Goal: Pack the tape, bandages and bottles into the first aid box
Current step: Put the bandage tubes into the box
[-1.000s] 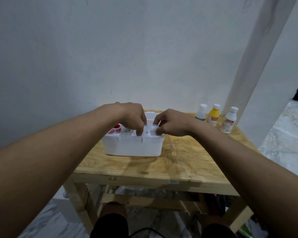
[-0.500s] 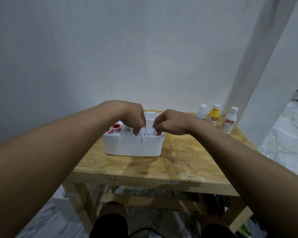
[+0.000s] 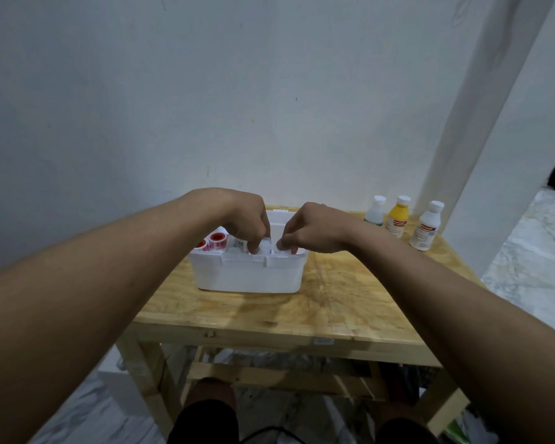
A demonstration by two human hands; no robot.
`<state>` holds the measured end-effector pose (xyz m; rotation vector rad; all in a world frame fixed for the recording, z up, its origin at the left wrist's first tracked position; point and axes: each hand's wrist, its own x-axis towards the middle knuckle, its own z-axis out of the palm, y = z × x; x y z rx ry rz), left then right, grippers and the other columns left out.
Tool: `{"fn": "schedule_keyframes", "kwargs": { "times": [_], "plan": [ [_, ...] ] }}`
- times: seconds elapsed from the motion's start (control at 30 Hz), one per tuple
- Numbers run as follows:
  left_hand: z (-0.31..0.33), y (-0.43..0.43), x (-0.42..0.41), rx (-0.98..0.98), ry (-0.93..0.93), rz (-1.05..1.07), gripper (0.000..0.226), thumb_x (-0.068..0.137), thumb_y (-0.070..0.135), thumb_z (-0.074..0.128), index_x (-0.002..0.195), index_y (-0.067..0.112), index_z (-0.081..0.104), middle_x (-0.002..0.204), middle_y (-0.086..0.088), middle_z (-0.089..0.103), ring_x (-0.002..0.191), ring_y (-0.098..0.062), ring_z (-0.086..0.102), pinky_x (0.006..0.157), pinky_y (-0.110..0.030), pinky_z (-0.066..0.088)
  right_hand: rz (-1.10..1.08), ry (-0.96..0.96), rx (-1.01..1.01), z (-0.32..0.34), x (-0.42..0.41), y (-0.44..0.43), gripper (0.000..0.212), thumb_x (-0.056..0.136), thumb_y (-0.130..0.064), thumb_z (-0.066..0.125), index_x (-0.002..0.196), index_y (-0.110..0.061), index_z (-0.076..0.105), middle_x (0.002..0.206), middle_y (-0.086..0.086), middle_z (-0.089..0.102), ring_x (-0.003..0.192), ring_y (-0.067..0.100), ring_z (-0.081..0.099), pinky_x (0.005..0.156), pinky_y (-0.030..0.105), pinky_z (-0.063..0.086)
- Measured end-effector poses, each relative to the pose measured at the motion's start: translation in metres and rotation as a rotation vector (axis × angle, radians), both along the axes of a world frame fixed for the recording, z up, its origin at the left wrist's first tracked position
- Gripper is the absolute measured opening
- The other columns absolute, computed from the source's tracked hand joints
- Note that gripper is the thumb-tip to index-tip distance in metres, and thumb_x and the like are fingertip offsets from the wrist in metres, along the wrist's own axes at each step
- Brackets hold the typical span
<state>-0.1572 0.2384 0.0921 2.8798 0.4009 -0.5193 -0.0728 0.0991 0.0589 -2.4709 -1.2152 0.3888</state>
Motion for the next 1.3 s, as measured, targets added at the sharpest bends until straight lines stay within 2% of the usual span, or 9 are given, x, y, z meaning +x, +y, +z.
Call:
{"fn": "schedule_keyframes", "kwargs": {
  "times": [0.1,0.23,0.57,0.73,0.83,1.07,1.3],
  "plan": [
    [0.0005,-0.0003,0.0001,-0.014,-0.012,0.008,0.041,0.089,0.016,0.068,0.13,0.015,0.067,0.127,-0.001,0.065,0.104,-0.019,0.059,0.091,-0.031,0.05,0.007,0.004,0.006,0.0021,0.0001,-0.0018,0.018,0.087,-0.03,0.066,0.085,-0.022,0.082,0.083,-0.01,0.077,0.087,0.013,0.066,0.086,0.036,0.055],
    [0.0012,-0.0039,0.0016,-0.011,-0.01,0.009,0.042,0.089,0.017,0.069,0.131,0.013,0.066,0.128,-0.002,0.066,0.108,-0.021,0.061,0.093,-0.031,0.049,0.013,-0.008,0.029,0.0041,0.0004,-0.0033,0.019,0.091,-0.023,0.063,0.094,-0.019,0.082,0.092,-0.007,0.077,0.092,0.013,0.067,0.087,0.034,0.055],
    [0.0023,-0.008,0.0057,0.09,0.029,-0.011,0.041,0.088,0.021,0.07,0.128,0.014,0.068,0.125,-0.001,0.067,0.11,-0.022,0.061,0.098,-0.037,0.052,0.0,-0.019,0.02,0.0039,-0.0002,-0.0026,0.02,0.086,-0.025,0.062,0.091,-0.022,0.082,0.086,-0.011,0.076,0.091,0.013,0.067,0.089,0.04,0.057],
    [0.0019,-0.0071,0.0065,0.08,0.037,0.008,0.043,0.089,0.019,0.069,0.13,0.009,0.065,0.126,-0.005,0.066,0.11,-0.023,0.06,0.092,-0.031,0.049,-0.02,-0.006,0.017,0.0034,0.0006,-0.0034,0.022,0.087,-0.024,0.058,0.082,-0.023,0.079,0.08,-0.014,0.075,0.091,0.013,0.066,0.09,0.04,0.056],
    [0.002,-0.0054,0.0065,0.065,0.038,0.011,0.043,0.088,0.019,0.07,0.129,0.009,0.066,0.126,-0.006,0.066,0.11,-0.023,0.061,0.092,-0.031,0.05,-0.023,-0.003,0.01,0.0036,0.0011,-0.0032,0.022,0.085,-0.025,0.057,0.077,-0.027,0.078,0.077,-0.014,0.075,0.09,0.011,0.066,0.091,0.04,0.056],
    [0.004,-0.0032,0.0057,0.043,0.026,-0.008,0.04,0.088,0.017,0.069,0.128,0.013,0.068,0.127,-0.002,0.067,0.112,-0.021,0.06,0.097,-0.033,0.048,-0.021,0.003,0.015,0.0062,-0.0015,-0.0007,0.024,0.086,-0.026,0.056,0.08,-0.023,0.079,0.08,-0.011,0.076,0.089,0.013,0.066,0.091,0.041,0.056],
    [0.0065,-0.0026,0.0024,0.035,0.003,-0.023,0.039,0.088,0.017,0.068,0.128,0.015,0.069,0.128,0.0,0.066,0.11,-0.02,0.06,0.092,-0.031,0.048,-0.021,-0.006,0.006,0.0047,-0.0014,0.0005,0.02,0.081,-0.03,0.058,0.075,-0.028,0.077,0.081,-0.012,0.075,0.091,0.014,0.066,0.091,0.044,0.055]
  ]
}}
